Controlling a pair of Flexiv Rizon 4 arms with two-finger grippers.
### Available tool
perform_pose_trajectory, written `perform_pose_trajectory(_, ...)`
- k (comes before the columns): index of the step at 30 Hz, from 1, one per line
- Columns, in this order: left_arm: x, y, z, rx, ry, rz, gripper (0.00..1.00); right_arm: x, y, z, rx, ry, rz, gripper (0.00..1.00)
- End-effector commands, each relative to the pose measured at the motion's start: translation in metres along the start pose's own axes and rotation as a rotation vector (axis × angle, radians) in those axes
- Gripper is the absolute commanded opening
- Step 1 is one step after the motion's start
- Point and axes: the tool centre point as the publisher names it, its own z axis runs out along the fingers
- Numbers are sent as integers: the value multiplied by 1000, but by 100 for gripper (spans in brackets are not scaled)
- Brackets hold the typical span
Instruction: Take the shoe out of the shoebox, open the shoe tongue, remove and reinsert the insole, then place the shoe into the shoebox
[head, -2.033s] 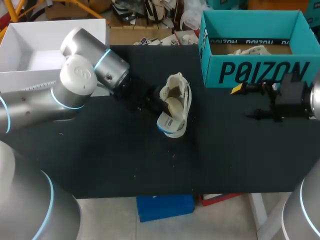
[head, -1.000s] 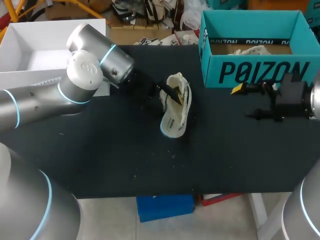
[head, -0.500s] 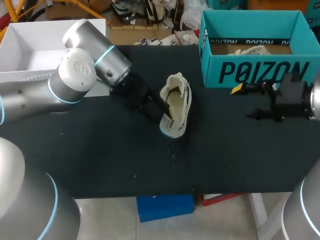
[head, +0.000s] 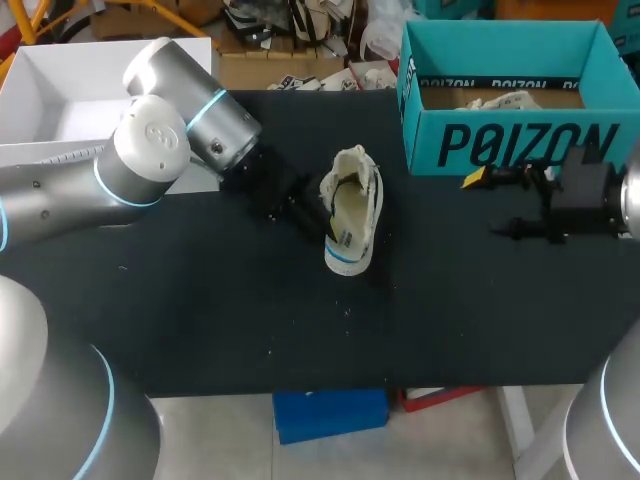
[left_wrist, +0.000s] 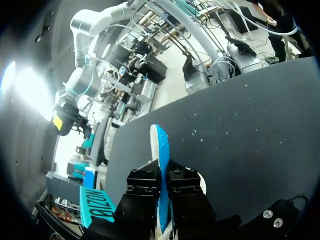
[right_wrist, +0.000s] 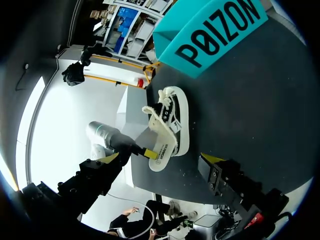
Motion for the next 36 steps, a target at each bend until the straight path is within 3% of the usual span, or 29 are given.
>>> perform_pose_trajectory(1,1,4,6,-19,-26,4,0,1,0,1,0,-1,1,100)
perform_pose_trajectory(17,-4,28,6,-71,-65,1,0,1,0,1,0,-1,1,100)
perform_pose_trajectory(32,3,56,8,-129,-55,-58,0,1,0,1,0,-1,1,100)
perform_pose_trajectory(33,3,56,8,-136,-55,-59,27,1,0,1,0,-1,1,100)
perform_pose_trajectory(34,2,56,7,-142,-58,-58,69,1,0,1,0,-1,1,100)
perform_pose_trajectory(35,0,55,7,-143,-61,-56,100,1,0,1,0,-1,1,100)
perform_pose_trajectory(36,-1,53,6,-144,-64,-52,100,1,0,1,0,-1,1,100)
